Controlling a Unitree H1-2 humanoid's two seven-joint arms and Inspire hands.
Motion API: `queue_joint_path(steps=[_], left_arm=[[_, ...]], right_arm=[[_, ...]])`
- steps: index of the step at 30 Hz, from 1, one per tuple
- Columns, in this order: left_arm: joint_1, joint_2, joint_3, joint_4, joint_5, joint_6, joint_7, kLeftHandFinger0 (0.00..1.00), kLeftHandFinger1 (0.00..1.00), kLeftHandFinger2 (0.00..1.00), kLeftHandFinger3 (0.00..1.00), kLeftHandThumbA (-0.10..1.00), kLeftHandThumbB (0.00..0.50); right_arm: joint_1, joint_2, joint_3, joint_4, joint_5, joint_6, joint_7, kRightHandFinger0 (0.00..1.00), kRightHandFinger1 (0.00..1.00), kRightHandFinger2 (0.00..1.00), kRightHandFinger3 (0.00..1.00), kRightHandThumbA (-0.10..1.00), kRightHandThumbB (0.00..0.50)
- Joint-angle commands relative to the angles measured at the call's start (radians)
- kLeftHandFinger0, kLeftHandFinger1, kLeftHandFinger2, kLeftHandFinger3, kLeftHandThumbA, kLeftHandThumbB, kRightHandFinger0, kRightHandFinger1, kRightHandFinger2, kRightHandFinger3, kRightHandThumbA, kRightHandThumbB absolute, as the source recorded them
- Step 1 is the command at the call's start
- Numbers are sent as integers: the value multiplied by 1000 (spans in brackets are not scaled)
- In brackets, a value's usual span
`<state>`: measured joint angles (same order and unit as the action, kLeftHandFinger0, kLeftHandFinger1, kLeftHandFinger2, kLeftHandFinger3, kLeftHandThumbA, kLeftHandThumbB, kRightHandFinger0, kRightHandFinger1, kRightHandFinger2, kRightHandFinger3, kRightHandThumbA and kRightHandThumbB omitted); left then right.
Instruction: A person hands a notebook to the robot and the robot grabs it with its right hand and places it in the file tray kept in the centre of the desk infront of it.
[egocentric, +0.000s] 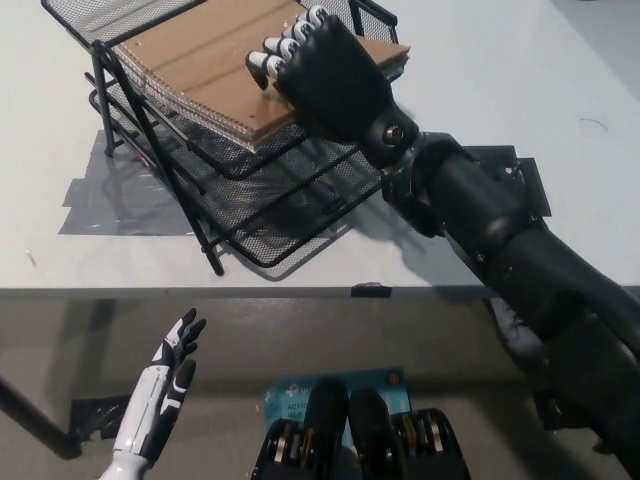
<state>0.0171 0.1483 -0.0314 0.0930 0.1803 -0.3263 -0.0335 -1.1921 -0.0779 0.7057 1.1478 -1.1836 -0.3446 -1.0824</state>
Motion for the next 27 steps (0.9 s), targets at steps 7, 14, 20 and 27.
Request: queue_joint_path(steps=[7, 14, 20, 27], left_arm=[[-31, 19, -2, -25, -4, -16, -7, 1000, 1000, 932, 1000, 1000, 343], [-25, 21, -5, -32, -8, -2, -16, 1000, 1000, 943, 1000, 1000, 320], [-33, 25, -7, -37, -1, 5, -18, 1000, 1000, 943, 1000, 1000, 288], [-56, 26, -11, -27, -3, -7, -23, 1000, 1000, 923, 1000, 1000, 295]], right_arm=[[111, -103, -55, -521, 366, 174, 972, 1000, 1000, 1000, 1000, 870, 378], [121, -239, 4, -981, 656, 488, 1449, 1000, 1000, 1000, 1000, 744, 499], [-20, -455, 67, -1308, 1001, 777, 1724, 1000, 1000, 1000, 1000, 708, 500], [-232, -686, 54, -1394, 1399, 815, 1885, 1000, 1000, 1000, 1000, 599, 500]])
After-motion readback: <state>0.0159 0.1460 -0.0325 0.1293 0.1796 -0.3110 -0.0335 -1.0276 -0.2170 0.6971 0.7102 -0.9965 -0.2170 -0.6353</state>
